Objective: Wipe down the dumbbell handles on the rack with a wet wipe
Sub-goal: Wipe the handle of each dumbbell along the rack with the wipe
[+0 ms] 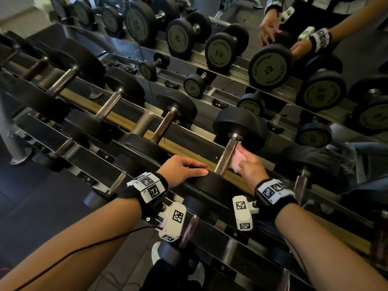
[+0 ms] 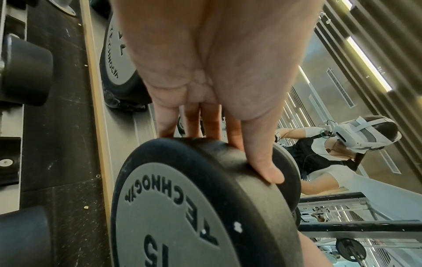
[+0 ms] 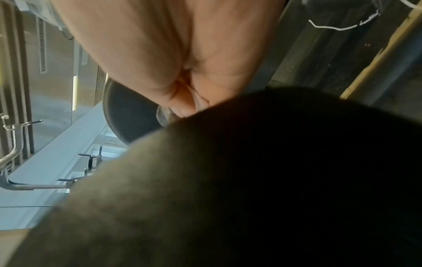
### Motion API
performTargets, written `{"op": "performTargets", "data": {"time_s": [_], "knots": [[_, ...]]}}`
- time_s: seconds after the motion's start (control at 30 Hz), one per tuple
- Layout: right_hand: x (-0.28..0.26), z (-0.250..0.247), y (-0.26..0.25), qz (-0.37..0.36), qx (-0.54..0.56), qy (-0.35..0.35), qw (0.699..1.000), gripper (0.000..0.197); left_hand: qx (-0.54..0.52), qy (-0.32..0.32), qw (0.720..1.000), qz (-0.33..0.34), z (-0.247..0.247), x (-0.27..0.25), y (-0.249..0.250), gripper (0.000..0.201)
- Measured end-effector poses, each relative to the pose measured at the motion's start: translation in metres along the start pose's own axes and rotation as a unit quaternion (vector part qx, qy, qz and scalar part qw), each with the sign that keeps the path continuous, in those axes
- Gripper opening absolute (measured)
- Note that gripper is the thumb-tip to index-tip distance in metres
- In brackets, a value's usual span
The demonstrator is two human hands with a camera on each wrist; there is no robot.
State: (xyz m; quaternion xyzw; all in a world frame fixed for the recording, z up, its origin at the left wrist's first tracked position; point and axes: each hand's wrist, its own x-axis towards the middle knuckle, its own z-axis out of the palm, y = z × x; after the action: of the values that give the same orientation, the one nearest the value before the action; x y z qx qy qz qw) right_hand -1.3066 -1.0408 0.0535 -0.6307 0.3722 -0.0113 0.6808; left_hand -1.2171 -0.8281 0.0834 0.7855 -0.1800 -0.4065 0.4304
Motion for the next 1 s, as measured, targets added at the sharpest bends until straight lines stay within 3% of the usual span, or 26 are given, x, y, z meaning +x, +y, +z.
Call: {"op": "performTargets", "data": {"time_s": [0.1,0.23,0.37,0.5,0.6,0.8,1.0], "knots": [[-0.009,-0.003,0.004,0.003,-0.022,-0.006,1.000,0.058,-0.014,0.006,1.000,0.001,0.000,0.002,-0.003,0.028],[-0.028,-0.007,0.001,0.006,-0.029,-0.047,0.998,0.028,-0.030,-0.004,1.000,0.005,-0.001,0.006,-0.005,0.027],[-0.040,-0.022,-0.004,0.011,-0.031,-0.015,0.999,0.050,-0.011,-0.034,0.999,0.019,-0.005,0.008,-0.002,0.019],[-0.054,-0.048,-0.007,-0.018,0.120,0.044,0.992,0.041,0.053,-0.061,0.996,0.023,-0.009,0.011,0.018,0.014],[-0.069,-0.073,-0.008,-0.044,0.121,0.060,0.990,0.036,0.108,-0.039,0.991,0.068,-0.001,0.015,0.046,0.026],[-0.097,-0.140,-0.001,-0.057,0.077,0.077,0.992,0.032,0.054,0.014,0.984,0.172,0.072,0.004,0.087,0.022],[-0.107,-0.221,0.029,-0.037,0.088,0.120,0.988,0.029,0.031,0.006,0.990,0.135,0.170,0.004,0.079,0.023]]}}
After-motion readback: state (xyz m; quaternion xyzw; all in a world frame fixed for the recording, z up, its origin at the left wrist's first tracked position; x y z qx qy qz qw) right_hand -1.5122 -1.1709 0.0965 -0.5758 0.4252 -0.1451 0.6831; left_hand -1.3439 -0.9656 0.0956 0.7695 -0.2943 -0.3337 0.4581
